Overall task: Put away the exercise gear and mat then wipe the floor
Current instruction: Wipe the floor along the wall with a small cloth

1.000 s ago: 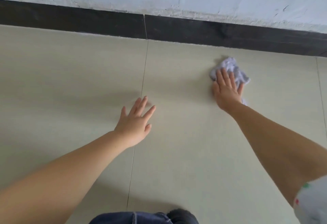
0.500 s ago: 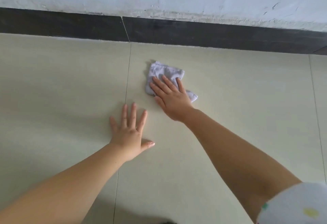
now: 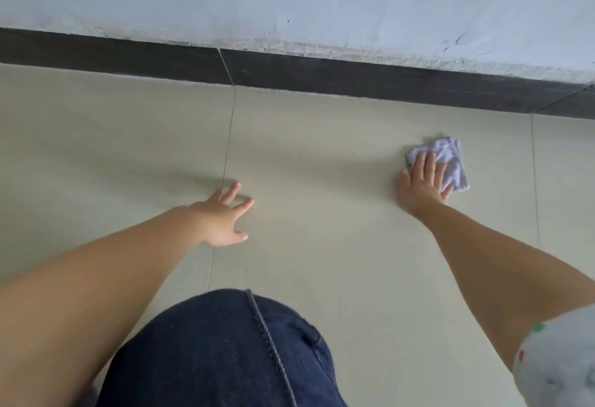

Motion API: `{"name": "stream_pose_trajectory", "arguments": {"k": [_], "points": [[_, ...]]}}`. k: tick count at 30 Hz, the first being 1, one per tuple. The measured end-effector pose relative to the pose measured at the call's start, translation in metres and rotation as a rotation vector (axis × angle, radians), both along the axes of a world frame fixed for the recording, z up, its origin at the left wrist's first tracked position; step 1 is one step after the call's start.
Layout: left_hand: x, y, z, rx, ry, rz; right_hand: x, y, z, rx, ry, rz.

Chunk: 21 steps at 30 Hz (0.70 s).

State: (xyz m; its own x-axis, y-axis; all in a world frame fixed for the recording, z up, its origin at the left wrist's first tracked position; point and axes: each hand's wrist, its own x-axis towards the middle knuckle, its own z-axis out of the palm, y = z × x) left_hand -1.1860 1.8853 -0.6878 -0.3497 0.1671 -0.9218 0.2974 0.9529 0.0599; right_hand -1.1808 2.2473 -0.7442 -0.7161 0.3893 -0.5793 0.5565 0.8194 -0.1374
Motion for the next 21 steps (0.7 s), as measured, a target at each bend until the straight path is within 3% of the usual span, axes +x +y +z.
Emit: {"name": "stream_pose_trajectory", "arguments": {"k": [6,12,15,18,21], "points": [[-0.029,-0.010,0.024,0.070,0.084,-0.106,0.023,-0.083,0.017,-0.109,-0.158,0.252],[-0.068,0.028,0.021,0.113,0.250,-0.146,0.016,-0.065,0.050,-0.024,-0.291,0.509],[-0.040,0.068,-0.001,0.275,0.261,-0.270,0.026,-0.060,0.061,-0.001,-0.502,0.581],[-0.006,0.088,-0.029,0.275,0.249,-0.257,0.035,-0.068,0.063,0.047,-0.570,0.773],[0.005,0.094,-0.043,0.245,0.305,-0.299,0.043,-0.070,0.046,0.011,-0.525,0.577]]}}
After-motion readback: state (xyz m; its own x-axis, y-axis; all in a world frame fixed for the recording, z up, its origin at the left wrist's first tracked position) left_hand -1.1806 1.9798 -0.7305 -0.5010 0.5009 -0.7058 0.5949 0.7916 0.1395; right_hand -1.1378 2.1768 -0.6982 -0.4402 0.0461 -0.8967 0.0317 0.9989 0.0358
